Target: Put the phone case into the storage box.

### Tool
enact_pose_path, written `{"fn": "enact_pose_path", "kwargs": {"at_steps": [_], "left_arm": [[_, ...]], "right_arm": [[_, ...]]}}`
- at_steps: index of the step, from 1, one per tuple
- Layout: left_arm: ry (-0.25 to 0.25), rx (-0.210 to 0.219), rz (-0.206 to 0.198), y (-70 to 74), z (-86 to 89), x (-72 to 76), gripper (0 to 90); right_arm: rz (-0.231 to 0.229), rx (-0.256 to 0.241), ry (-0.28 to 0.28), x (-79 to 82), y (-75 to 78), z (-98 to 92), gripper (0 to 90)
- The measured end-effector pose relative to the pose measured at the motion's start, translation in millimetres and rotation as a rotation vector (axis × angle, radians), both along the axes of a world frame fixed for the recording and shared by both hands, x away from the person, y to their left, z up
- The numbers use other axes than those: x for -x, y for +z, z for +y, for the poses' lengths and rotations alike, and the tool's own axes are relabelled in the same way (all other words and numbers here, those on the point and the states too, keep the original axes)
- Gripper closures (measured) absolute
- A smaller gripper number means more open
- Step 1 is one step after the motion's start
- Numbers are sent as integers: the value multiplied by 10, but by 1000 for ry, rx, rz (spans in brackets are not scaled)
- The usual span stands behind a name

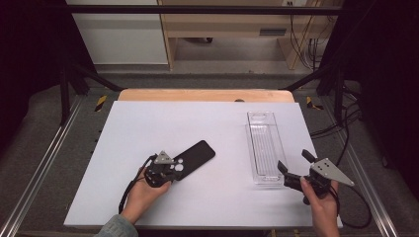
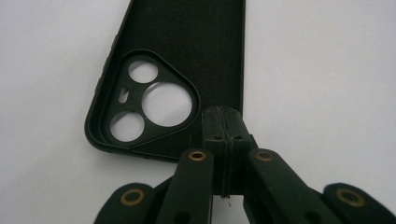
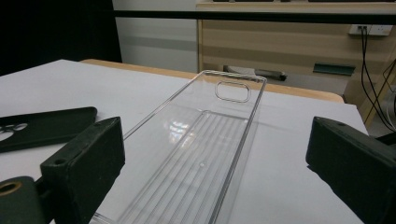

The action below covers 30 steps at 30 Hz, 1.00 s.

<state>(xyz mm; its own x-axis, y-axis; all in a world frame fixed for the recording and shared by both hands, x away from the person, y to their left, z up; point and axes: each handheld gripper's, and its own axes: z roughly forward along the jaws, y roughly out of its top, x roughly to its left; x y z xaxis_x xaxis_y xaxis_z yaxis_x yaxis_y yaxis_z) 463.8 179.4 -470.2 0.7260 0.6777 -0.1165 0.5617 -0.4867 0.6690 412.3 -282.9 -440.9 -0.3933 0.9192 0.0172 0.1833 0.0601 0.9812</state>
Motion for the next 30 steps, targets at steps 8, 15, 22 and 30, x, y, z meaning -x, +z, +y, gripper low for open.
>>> {"fn": "enact_pose_path", "kwargs": {"at_steps": [8, 15, 22, 30], "left_arm": [[-13, 4, 7, 0, 131, 127, 900], [-20, 9, 13, 2, 230, 229, 900], [-22, 15, 15, -3, 327, 318, 900], [-25, 12, 15, -1, 398, 368, 900]], "right_arm": [[-4, 10, 2, 3, -1, 10, 49], [-6, 12, 2, 5, 0, 18, 49], [-7, 12, 3, 9, 3, 23, 49], [-7, 13, 6, 11, 4, 29, 49]]}}
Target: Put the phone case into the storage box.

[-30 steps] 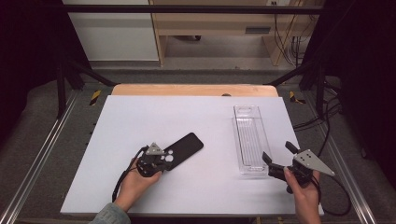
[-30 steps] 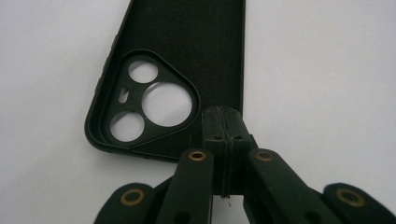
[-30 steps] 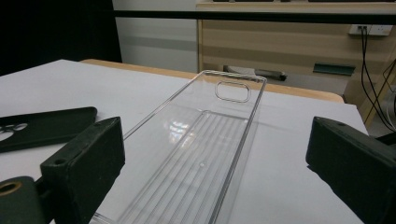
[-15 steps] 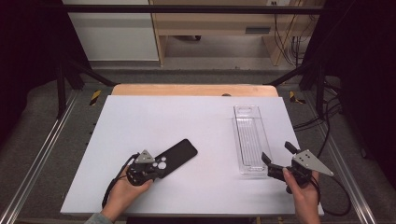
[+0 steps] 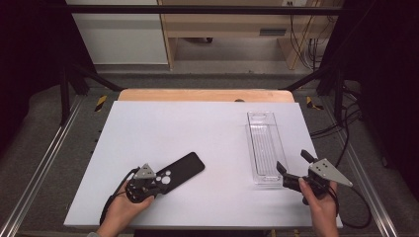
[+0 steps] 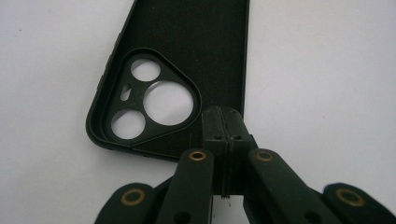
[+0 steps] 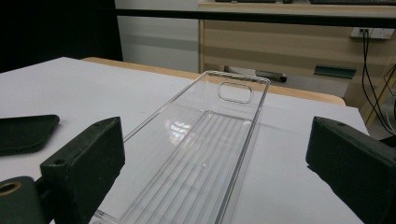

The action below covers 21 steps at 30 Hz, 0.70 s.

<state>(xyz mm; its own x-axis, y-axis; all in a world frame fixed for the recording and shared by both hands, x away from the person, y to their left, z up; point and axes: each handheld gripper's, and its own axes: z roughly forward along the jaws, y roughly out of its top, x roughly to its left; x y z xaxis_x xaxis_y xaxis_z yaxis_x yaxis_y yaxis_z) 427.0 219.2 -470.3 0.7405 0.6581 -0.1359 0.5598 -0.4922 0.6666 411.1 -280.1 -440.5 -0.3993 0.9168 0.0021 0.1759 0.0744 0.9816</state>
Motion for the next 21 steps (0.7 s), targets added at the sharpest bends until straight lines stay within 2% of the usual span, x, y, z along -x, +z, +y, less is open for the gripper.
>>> {"fn": "enact_pose_path", "kwargs": {"at_steps": [21], "left_arm": [[-21, -19, 6, 16, 115, 123, 900]], "right_arm": [[-1, 1, 3, 3, 3, 9, 49]]}}
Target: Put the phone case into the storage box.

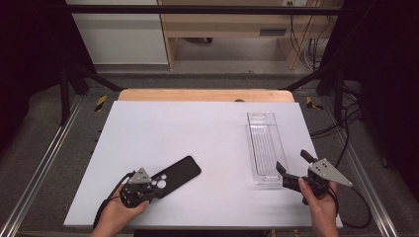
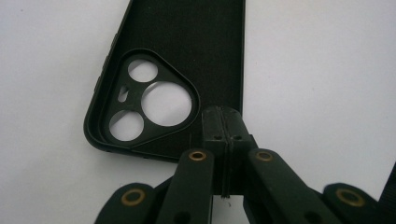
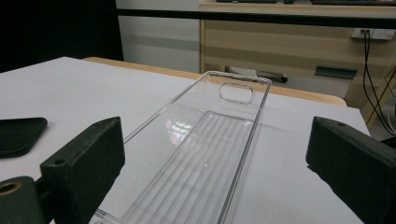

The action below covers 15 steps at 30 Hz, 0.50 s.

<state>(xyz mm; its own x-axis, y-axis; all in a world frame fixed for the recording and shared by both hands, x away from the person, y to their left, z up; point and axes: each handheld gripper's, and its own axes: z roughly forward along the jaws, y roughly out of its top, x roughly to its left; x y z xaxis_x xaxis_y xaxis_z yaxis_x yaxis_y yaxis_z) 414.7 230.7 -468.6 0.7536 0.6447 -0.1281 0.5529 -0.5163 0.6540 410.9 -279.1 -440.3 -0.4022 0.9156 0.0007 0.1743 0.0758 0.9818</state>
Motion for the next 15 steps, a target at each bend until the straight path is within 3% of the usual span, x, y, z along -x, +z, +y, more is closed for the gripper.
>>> {"fn": "enact_pose_path", "kwargs": {"at_steps": [15], "left_arm": [[-9, -6, 9, 8, 92, 81, 900]], "right_arm": [[-5, -1, 2, 6, 7, 4, 49]]}}
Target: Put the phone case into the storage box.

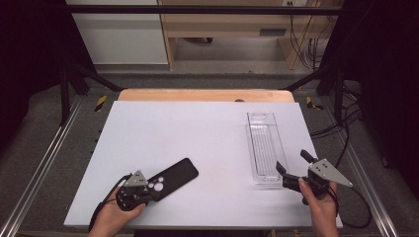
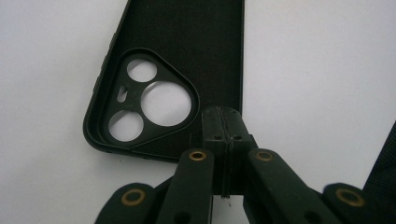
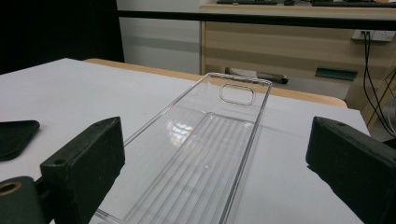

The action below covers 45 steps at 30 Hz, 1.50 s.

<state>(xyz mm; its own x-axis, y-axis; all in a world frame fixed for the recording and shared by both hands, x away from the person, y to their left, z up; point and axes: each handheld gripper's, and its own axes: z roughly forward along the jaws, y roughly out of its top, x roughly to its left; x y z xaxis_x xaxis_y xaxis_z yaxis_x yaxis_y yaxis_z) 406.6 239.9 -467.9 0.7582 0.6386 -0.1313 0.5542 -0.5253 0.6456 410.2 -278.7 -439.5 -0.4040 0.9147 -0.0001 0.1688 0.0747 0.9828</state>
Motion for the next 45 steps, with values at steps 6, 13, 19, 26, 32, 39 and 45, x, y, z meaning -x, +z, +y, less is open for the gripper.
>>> {"fn": "enact_pose_path", "kwargs": {"at_steps": [6, 13, 19, 26, 32, 39, 45], "left_arm": [[3, -7, -3, 7, 43, 27, 900], [-2, -6, -6, 5, 95, 71, 900], [-1, -1, -5, -1, 134, 98, 900], [-6, -6, -7, 5, 131, 105, 900], [-11, -12, -9, 6, 147, 121, 900], [-7, -8, -4, 7, 176, 141, 900], [-24, -6, -79, 112, 172, 144, 852]], "right_arm": [[1, -4, 2, -1, 1, 3, 49], [0, -3, 2, -1, 1, 3, 49], [4, -1, 1, -4, -4, 10, 49], [3, -1, 1, 0, -1, 11, 49], [1, -2, 0, 1, 0, 7, 49], [2, 0, 5, -1, 0, 22, 49], [-1, -5, 3, 4, 4, 13, 49]]}}
